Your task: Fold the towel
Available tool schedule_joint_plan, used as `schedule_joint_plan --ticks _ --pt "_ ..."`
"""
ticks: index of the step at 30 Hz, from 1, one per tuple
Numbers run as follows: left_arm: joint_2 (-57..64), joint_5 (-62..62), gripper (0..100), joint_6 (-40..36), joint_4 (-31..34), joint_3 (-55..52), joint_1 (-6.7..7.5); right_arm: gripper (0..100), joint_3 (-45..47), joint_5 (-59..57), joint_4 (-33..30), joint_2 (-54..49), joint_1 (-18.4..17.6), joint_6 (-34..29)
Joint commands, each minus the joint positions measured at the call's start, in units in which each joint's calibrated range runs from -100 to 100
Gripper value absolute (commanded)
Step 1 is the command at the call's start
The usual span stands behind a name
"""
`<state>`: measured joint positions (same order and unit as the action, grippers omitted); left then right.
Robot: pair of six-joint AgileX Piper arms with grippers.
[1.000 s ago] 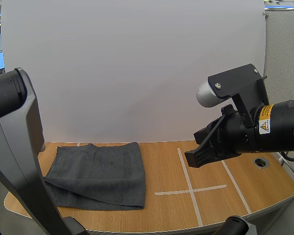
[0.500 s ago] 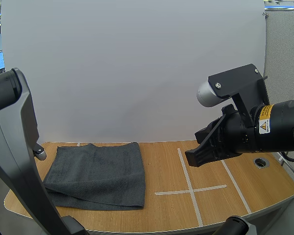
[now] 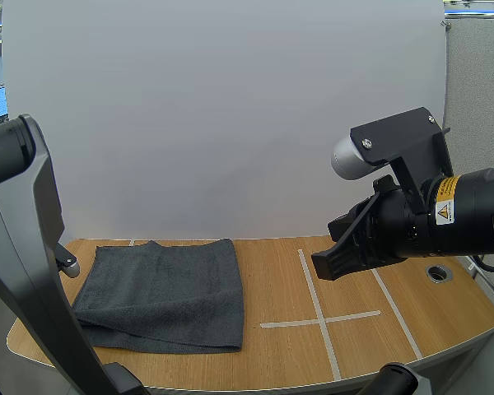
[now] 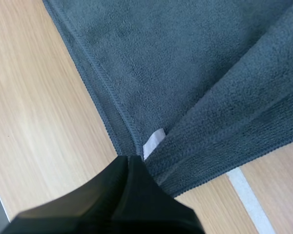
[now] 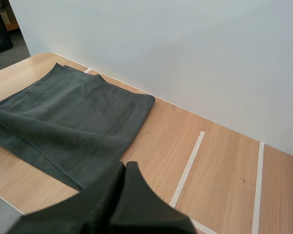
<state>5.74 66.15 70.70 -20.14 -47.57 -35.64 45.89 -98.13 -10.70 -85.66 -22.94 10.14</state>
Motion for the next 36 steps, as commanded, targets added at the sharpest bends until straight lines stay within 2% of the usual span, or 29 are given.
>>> schedule_joint_plan --ticks 1,3,5,6,7,8,13,18,23,30,36 --pt "-0.06 3.05 7 0.32 -1.31 -0.3 -0.1 0 0.04 0.1 -0.37 -0.57 0.22 0.02" --pt "-0.06 3.25 27 0.32 -1.67 -0.3 -0.1 0 0.04 0.1 -0.37 -0.57 0.22 0.02" --pt "-0.06 3.25 57 0.32 -1.76 -0.3 -0.1 0 0.04 0.1 -0.37 -0.57 0.22 0.02" --pt "-0.06 3.25 67 0.32 -1.76 -0.3 -0.1 0 0.04 0.1 -0.37 -0.57 0.22 0.02" --pt "-0.06 3.25 91 0.32 -1.76 -0.3 -0.1 0 0.04 0.1 -0.37 -0.57 0.22 0.02" --pt "-0.06 3.25 100 0.18 -1.86 -0.3 -0.1 0 0.04 0.1 -0.37 -0.57 0.22 0.02" --pt "0.86 4.06 100 -0.86 -3.35 2.02 -0.1 0 0.04 2.68 -0.49 -0.57 0.22 0.02" --pt "4.68 18.03 100 -3.27 -10.01 8.71 -0.1 0 0.04 7.3 -0.72 -0.57 0.22 0.02" --pt "7.07 31.99 100 -9.07 -14.23 14.57 -0.1 0 0.04 7.89 -0.33 0.7 0.92 2.12" --pt "6.15 33.85 100 -13.58 -11.62 17.31 -0.1 0 0.04 7.55 0.78 3.57 1.39 2.12" --pt "0.63 33.85 98 -16.14 -9.86 17.31 -0.1 0 0.04 7.23 0.78 4.08 1.39 2.54"
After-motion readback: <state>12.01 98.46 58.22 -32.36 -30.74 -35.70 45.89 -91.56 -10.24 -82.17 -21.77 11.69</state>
